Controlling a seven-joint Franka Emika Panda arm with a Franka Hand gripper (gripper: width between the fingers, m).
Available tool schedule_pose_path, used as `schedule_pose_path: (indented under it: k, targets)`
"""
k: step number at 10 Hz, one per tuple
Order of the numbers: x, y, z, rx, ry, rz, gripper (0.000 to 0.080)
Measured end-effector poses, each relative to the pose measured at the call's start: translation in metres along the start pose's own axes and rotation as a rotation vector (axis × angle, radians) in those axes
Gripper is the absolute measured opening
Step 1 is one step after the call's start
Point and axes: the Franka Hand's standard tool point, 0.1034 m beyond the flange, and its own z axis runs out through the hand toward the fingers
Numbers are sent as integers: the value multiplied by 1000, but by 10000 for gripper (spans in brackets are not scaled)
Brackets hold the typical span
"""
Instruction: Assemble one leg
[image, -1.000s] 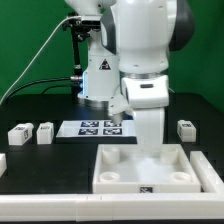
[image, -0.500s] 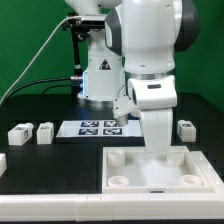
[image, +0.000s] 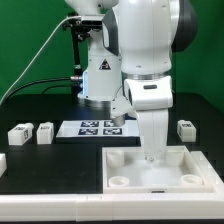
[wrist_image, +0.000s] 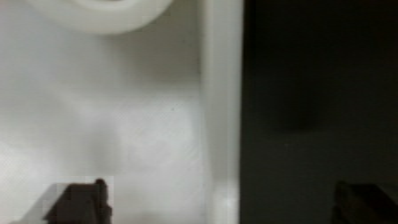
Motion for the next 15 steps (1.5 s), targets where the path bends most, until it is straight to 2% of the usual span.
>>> schedule_pose_path:
  k: [5, 7, 9, 12, 14, 15]
  targets:
    - [1, 0, -1, 0, -1, 14, 649]
    - [13, -6, -23, -20, -11, 63, 649]
    - [25, -20, -40, -38, -20, 131, 649]
    - [23, -20, -36, -31, -17, 222, 649]
    - [23, -21, -35, -33, -10, 421, 649]
    - [22, -28, -32, -42, 20, 632, 649]
